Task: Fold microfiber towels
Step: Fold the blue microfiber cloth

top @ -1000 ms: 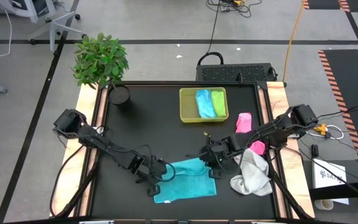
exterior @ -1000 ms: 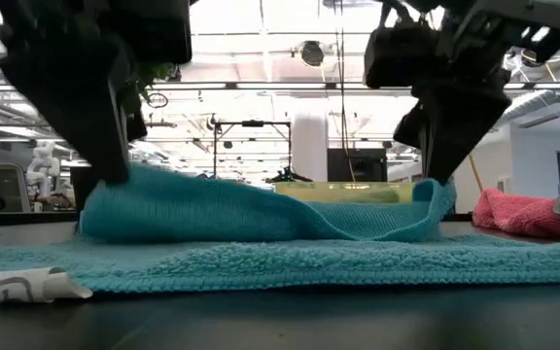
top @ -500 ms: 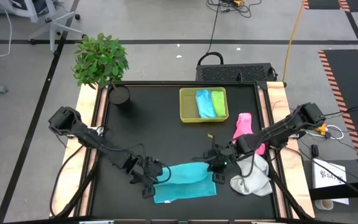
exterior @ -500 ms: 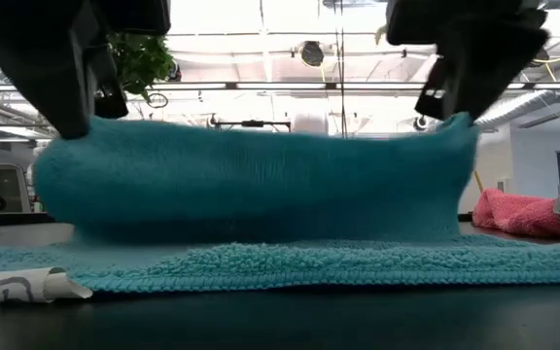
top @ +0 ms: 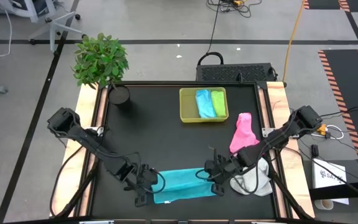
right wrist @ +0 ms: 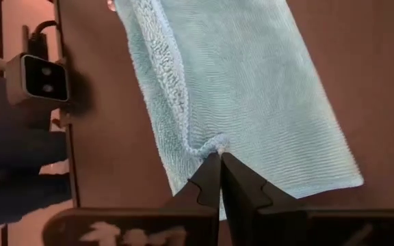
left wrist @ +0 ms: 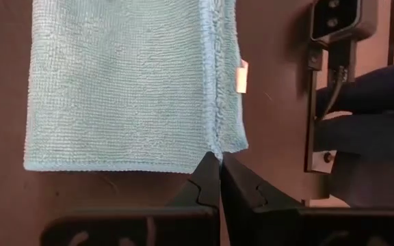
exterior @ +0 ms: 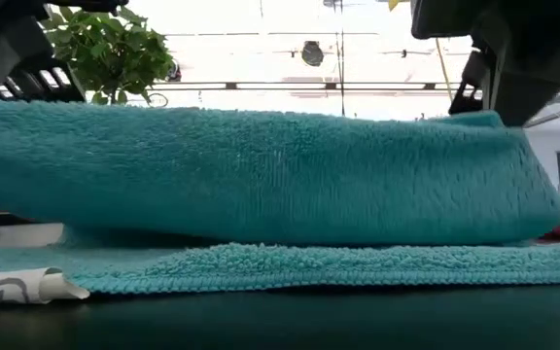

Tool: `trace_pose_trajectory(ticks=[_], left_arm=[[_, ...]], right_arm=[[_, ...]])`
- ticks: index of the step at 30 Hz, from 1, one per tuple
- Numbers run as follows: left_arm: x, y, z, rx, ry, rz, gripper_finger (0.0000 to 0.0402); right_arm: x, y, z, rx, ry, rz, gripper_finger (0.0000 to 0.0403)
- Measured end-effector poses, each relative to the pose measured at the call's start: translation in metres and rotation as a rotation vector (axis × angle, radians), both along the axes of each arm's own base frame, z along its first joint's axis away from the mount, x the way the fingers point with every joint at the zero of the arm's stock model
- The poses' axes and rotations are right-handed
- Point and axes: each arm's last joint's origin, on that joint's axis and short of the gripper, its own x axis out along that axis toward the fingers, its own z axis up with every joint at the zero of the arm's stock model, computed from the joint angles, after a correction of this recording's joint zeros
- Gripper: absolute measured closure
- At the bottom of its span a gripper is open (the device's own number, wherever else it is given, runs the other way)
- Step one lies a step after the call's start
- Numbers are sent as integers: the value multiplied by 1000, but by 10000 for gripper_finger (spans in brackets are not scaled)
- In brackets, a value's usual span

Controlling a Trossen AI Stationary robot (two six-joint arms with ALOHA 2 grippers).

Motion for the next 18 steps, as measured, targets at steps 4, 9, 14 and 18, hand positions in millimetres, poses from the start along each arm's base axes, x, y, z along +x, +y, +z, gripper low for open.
trace_pose_trajectory(ticks=[4,9,14,18], left_arm=[[0,1,0,53,-30,-12,401],[4,0,-15,107,-12,-12,400],[6,-13,-46,125,57,-50,401],[11,-21,-55,94,27,-51,387]], right_arm=[[4,4,-14,-6,37,-20,403],[10,8,-39,-39,90,-19,403],[14,18,-60,-55,107,-3,403],[12,22,-63,-60,106,-11,403]])
